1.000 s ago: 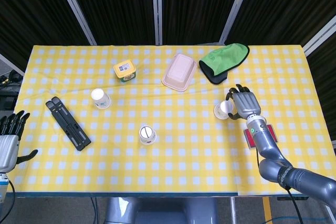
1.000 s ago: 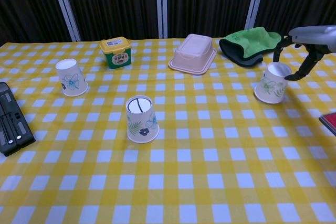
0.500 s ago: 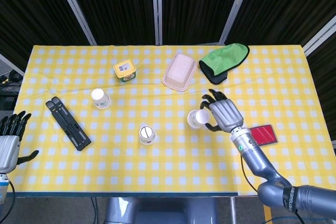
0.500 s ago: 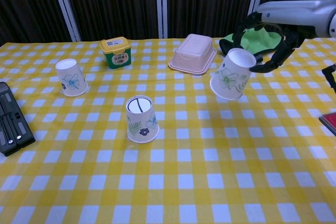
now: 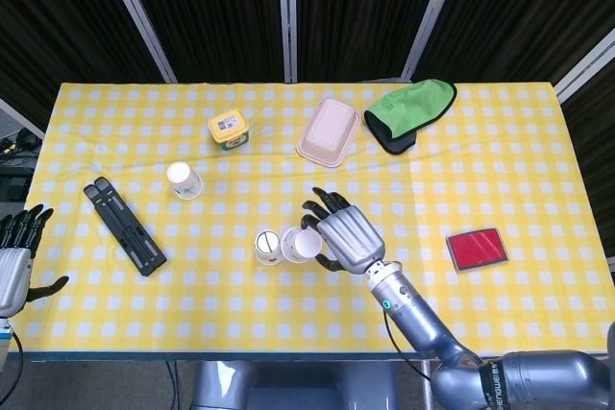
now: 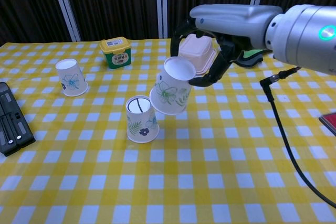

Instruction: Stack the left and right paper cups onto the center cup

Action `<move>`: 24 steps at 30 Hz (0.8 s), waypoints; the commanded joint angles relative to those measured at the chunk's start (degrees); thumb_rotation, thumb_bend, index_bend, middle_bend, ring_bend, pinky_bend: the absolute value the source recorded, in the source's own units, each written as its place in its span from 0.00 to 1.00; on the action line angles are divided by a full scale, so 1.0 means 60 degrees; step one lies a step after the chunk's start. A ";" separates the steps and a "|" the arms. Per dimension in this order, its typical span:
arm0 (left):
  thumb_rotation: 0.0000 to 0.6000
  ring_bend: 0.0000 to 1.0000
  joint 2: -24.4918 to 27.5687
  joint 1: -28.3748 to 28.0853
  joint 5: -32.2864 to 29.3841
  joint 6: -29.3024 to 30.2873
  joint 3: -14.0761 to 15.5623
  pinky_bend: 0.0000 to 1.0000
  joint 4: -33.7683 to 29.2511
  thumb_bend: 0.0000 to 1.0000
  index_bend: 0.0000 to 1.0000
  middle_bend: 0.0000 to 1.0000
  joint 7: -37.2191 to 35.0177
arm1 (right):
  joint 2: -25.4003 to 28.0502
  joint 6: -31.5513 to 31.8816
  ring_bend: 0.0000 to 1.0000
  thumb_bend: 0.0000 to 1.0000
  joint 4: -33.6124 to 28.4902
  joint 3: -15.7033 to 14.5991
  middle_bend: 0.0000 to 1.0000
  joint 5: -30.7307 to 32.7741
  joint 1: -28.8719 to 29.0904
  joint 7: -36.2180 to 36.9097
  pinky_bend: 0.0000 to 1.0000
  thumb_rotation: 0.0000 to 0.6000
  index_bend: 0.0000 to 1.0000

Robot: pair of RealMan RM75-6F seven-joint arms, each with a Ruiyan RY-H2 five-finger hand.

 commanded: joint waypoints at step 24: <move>1.00 0.00 0.0023 -0.0174 -0.0003 -0.0429 0.0034 0.00 0.0332 0.04 0.00 0.00 -0.0761 | -0.1930 0.0402 0.02 0.25 0.1380 0.0372 0.20 0.1366 0.1342 -0.1362 0.17 1.00 0.49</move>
